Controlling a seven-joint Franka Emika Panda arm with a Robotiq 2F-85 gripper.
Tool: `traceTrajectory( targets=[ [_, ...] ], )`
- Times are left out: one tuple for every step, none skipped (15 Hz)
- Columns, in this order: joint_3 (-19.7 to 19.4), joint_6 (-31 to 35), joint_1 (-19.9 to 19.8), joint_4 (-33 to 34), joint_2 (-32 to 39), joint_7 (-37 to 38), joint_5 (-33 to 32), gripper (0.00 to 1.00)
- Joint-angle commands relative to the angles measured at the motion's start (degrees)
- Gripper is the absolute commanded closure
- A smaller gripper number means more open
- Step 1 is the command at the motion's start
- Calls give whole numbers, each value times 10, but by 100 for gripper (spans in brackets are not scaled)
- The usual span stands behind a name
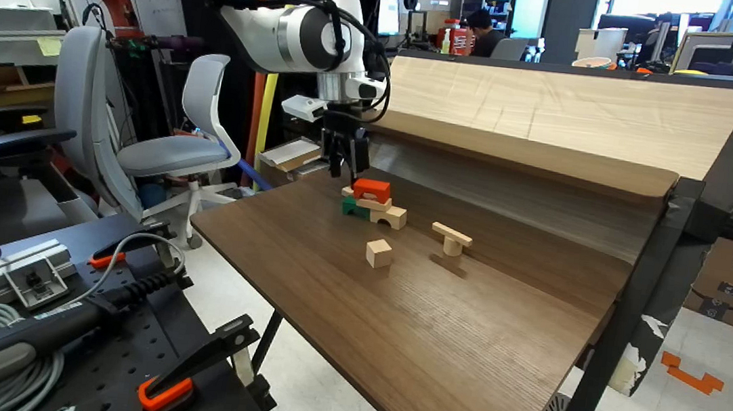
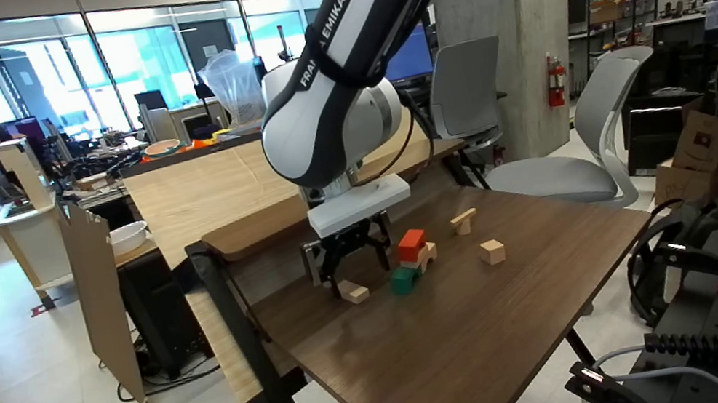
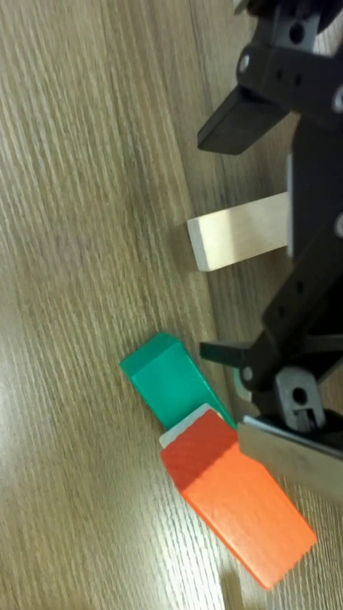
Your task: Put the wooden block on top of the orange block
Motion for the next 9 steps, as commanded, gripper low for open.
traceTrajectory(
  targets=[
    [5,-26,-7,38,18,-16,20,0],
    [5,-28,-6,43,21,-15,20,0],
    [5,-30,-6,48,24,-15,20,0],
    [5,-33,-6,53,27,-15,20,0],
    [4,-38,-5,60,31,-14,19,0],
    [4,-42,-4,66,35,-13,19,0],
    [3,-45,-4,73,40,-12,18,0],
    [2,-48,-3,79,45,-11,17,0],
    [1,-50,-2,86,50,-10,17,0]
  ],
)
